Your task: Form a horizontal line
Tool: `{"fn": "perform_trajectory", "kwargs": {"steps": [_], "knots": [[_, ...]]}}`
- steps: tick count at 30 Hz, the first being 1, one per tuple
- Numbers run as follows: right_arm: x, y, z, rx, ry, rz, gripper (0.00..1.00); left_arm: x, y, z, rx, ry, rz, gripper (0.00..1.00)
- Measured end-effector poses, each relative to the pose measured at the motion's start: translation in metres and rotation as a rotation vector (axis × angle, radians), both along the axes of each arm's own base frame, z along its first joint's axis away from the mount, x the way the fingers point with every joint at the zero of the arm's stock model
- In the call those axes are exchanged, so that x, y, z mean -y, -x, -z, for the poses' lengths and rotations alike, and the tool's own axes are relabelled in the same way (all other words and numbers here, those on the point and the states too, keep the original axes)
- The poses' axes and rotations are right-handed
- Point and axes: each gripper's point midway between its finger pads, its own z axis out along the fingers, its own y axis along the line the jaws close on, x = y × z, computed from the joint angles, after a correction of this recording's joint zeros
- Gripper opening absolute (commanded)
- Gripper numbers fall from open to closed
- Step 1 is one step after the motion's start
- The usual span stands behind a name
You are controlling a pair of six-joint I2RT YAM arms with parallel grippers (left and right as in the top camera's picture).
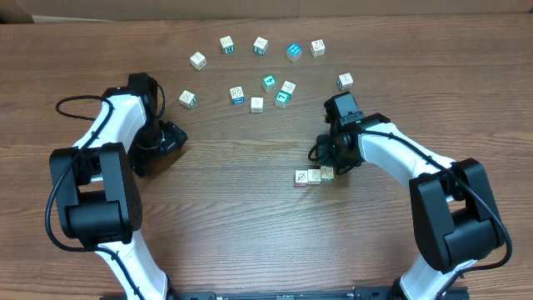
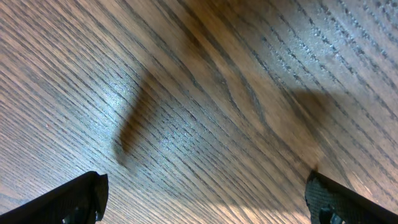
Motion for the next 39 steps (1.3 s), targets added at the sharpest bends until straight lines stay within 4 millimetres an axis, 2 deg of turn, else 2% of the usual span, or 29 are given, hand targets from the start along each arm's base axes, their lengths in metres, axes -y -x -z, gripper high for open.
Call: {"fn": "perform_trajectory", "kwargs": {"steps": [39], "knots": [[-0.0041,-0.0053,-0.0016,0.021,-0.02,-0.003,0.04,0.0,0.0,0.0,0.0,0.0,0.0,0.99]]}}
